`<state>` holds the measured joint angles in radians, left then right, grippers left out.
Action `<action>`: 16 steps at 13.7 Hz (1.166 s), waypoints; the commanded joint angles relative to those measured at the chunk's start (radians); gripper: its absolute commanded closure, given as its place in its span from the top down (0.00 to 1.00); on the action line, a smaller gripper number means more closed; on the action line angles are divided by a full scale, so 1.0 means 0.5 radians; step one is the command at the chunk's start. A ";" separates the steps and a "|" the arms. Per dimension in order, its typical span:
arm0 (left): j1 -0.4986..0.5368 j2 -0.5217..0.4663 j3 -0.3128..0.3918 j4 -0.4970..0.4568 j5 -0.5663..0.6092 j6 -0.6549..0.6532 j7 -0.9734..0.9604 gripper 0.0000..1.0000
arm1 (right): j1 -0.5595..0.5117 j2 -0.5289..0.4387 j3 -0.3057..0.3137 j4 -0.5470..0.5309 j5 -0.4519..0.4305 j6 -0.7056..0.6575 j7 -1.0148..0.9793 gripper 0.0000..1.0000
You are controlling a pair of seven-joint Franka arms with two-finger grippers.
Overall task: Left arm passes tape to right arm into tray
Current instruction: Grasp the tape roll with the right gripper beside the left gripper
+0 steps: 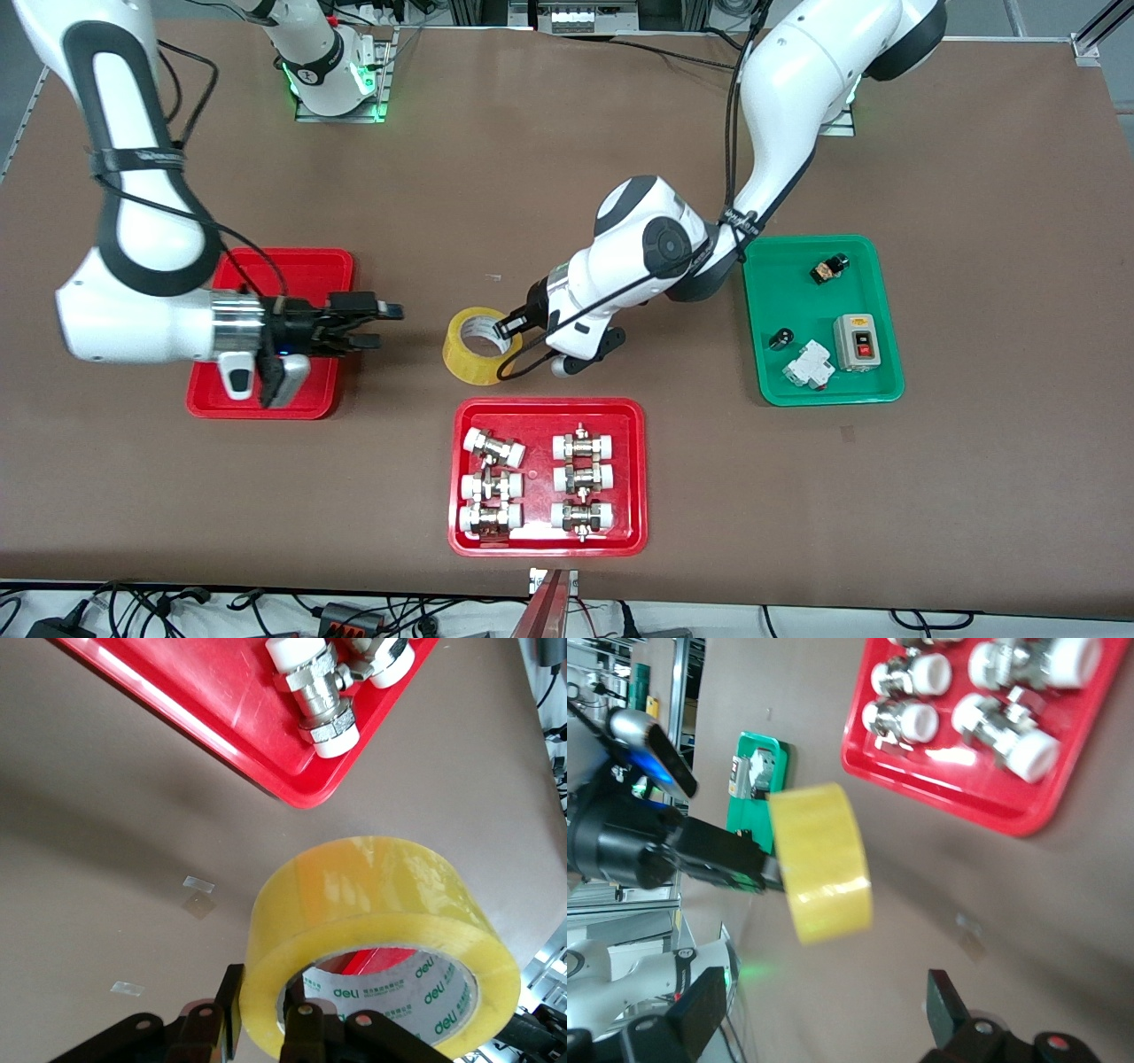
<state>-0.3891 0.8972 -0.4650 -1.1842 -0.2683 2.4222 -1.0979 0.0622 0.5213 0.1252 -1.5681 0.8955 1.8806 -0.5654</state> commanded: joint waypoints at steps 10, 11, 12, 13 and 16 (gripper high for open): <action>-0.044 0.071 0.010 0.126 -0.230 -0.025 0.033 0.01 | 0.173 0.117 -0.002 -0.018 0.222 0.377 -0.277 0.37; -0.044 0.071 0.010 0.126 -0.230 -0.025 0.033 0.01 | 0.173 0.111 -0.002 -0.018 0.222 0.377 -0.274 0.25; -0.041 0.071 0.010 0.126 -0.230 -0.025 0.033 0.01 | 0.167 0.108 -0.002 -0.018 0.222 0.377 -0.271 0.13; -0.041 0.068 0.010 0.126 -0.230 -0.025 0.033 0.01 | 0.173 0.102 -0.002 -0.015 0.219 0.377 -0.262 0.00; -0.041 0.062 0.010 0.126 -0.237 -0.031 0.021 0.06 | 0.167 0.096 -0.005 -0.008 0.212 0.374 -0.256 0.00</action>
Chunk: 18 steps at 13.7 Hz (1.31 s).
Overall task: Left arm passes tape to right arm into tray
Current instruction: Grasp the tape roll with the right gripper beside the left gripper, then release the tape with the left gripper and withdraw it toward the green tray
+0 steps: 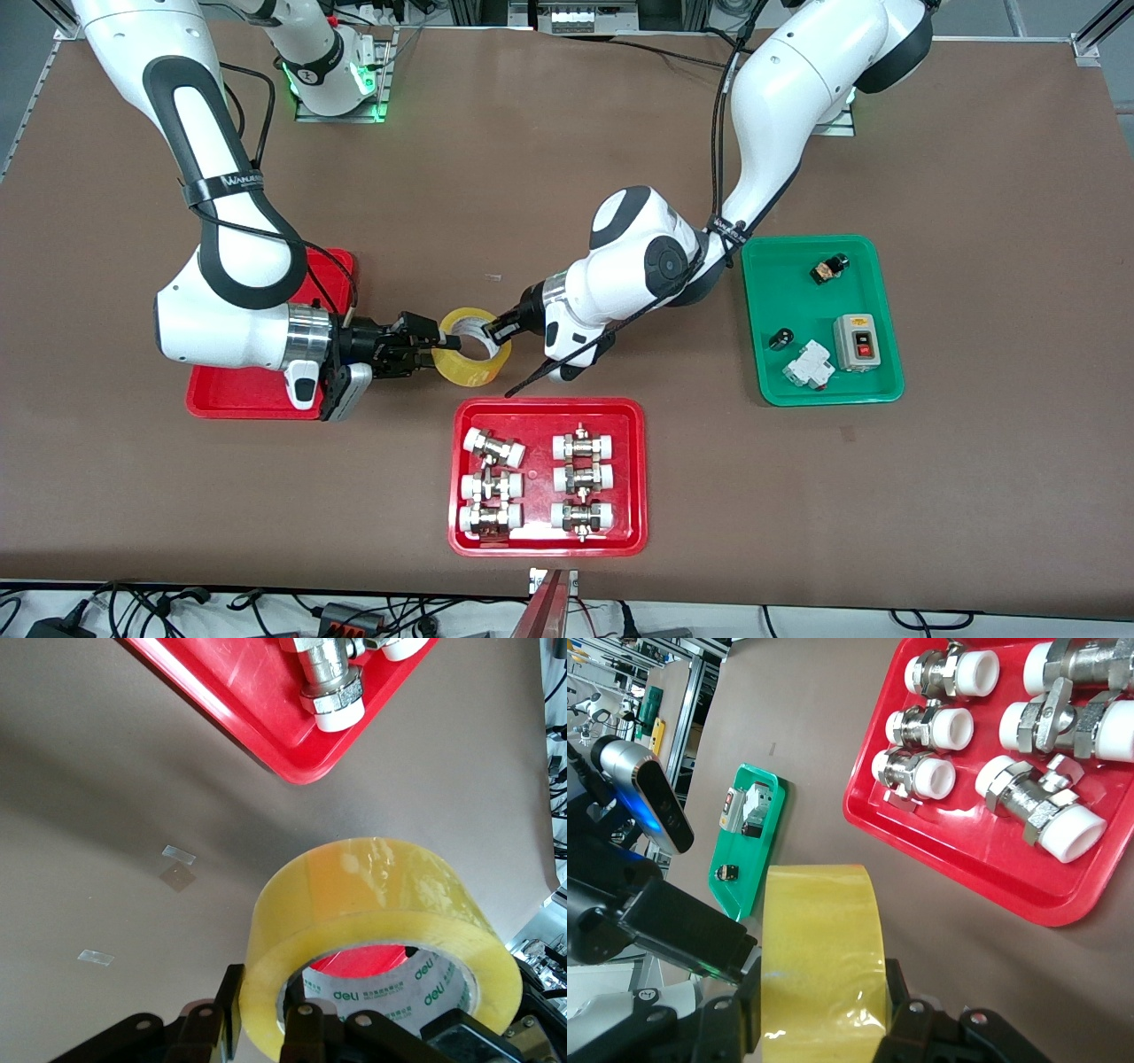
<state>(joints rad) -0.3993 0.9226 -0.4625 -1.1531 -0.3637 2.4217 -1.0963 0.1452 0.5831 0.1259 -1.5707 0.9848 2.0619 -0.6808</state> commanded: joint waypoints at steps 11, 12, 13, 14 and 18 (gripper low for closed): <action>0.534 -0.580 0.002 0.027 0.645 -1.027 0.085 1.00 | -0.354 -0.037 -0.028 -0.022 -0.140 -0.319 0.030 0.00; 0.586 -0.654 0.026 0.036 0.645 -1.276 0.088 1.00 | -0.440 -0.013 -0.028 -0.022 -0.205 -0.417 0.024 0.00; 0.663 -0.728 0.035 0.039 0.651 -1.461 0.088 1.00 | -0.526 0.006 -0.028 -0.022 -0.272 -0.515 0.018 0.00; 0.749 -0.771 0.029 0.039 0.699 -1.614 0.091 1.00 | -0.602 0.015 -0.028 -0.025 -0.343 -0.592 0.012 0.00; 0.961 -0.900 0.023 0.048 1.091 -2.060 0.772 1.00 | -0.863 0.134 -0.028 -0.028 -0.601 -0.743 -0.238 0.00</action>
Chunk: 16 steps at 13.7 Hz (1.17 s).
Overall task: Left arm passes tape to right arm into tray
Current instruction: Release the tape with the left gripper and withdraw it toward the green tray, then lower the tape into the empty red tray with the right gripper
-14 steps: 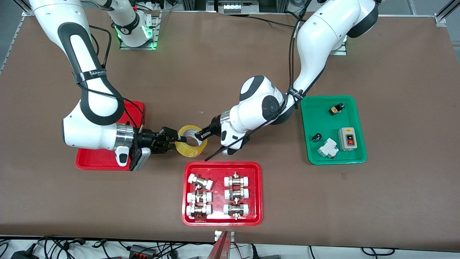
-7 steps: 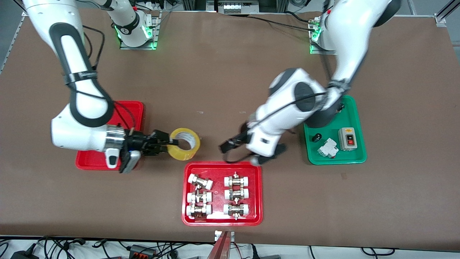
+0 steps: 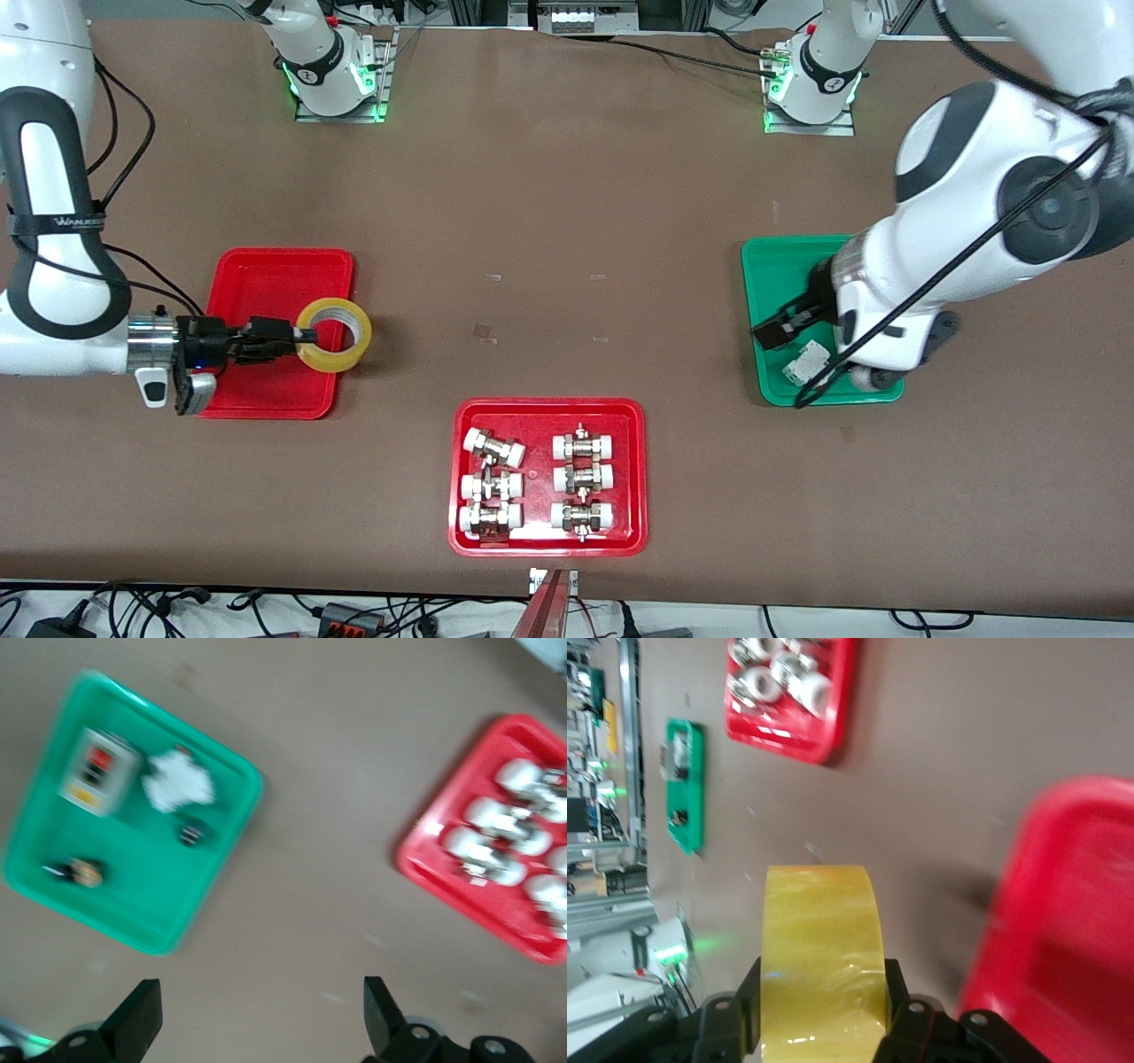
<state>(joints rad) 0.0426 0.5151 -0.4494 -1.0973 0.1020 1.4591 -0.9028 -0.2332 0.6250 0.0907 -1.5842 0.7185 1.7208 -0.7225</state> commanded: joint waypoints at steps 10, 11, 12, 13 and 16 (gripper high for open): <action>0.476 -0.521 -0.077 -0.643 0.189 0.168 1.155 1.00 | -0.267 0.210 0.052 -0.007 -0.540 0.095 -0.595 1.00; 0.494 -0.518 -0.080 -0.643 0.186 0.171 1.274 1.00 | -0.242 0.201 0.055 0.002 -0.623 0.123 -0.598 1.00; 0.519 -0.518 -0.080 -0.631 0.189 0.165 1.381 1.00 | -0.212 0.171 0.055 0.002 -0.703 0.166 -0.598 1.00; 0.519 -0.524 -0.086 -0.619 0.189 0.153 1.428 1.00 | -0.166 0.137 0.055 0.005 -0.789 0.206 -0.598 1.00; 0.525 -0.539 -0.089 -0.585 0.152 0.128 1.499 1.00 | -0.004 -0.025 0.046 0.005 -1.071 0.286 -0.531 1.00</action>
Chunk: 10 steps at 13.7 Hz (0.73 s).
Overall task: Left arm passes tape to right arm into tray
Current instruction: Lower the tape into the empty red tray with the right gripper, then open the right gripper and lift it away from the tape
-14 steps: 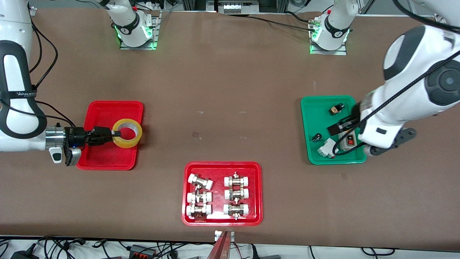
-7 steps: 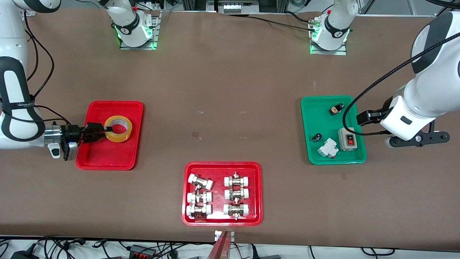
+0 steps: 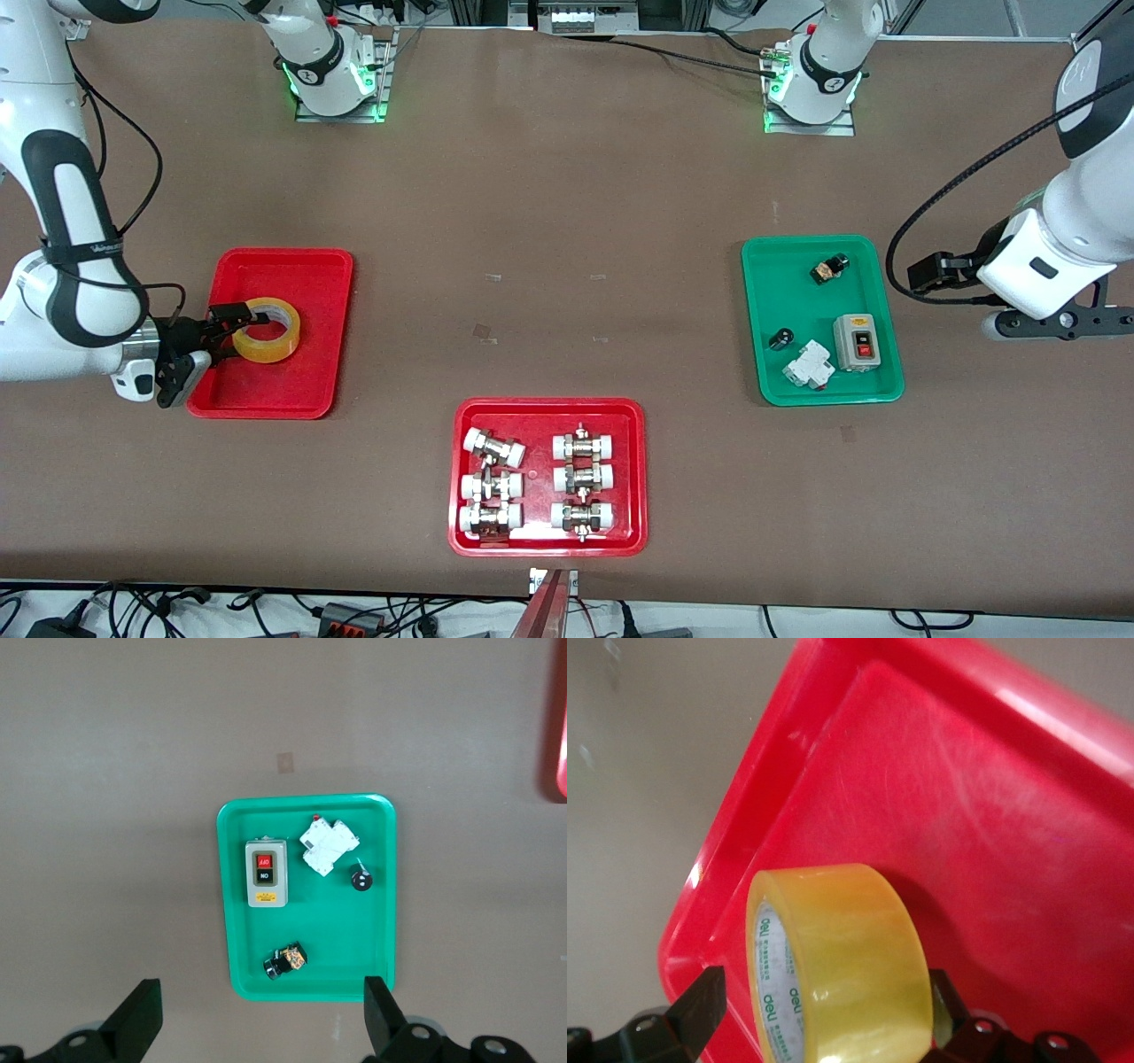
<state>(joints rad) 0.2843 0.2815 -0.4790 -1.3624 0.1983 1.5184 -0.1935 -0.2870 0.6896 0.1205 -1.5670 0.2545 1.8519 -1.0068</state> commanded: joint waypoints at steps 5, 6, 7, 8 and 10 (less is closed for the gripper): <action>0.021 -0.106 -0.027 -0.061 -0.044 0.000 0.099 1.00 | 0.316 -0.535 -0.011 -0.026 -0.438 -0.150 0.696 1.00; -0.004 -0.103 0.003 -0.058 -0.077 -0.003 0.093 1.00 | 0.356 -0.624 -0.011 -0.026 -0.444 -0.224 0.898 1.00; -0.071 -0.121 0.083 -0.058 -0.117 -0.009 0.080 1.00 | 0.396 -0.709 -0.008 -0.026 -0.469 -0.307 1.082 1.00; -0.211 -0.164 0.238 -0.073 -0.139 -0.024 0.077 1.00 | 0.439 -0.798 -0.008 -0.026 -0.502 -0.374 1.254 1.00; -0.454 -0.189 0.545 -0.098 -0.209 -0.024 0.108 1.00 | 0.482 -0.976 -0.005 -0.026 -0.518 -0.485 1.583 1.00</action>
<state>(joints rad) 0.1491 0.2379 -0.3318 -1.3660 0.1370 1.5079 -0.1702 -0.0671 0.2901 0.1220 -1.5531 0.0183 1.6495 -0.3451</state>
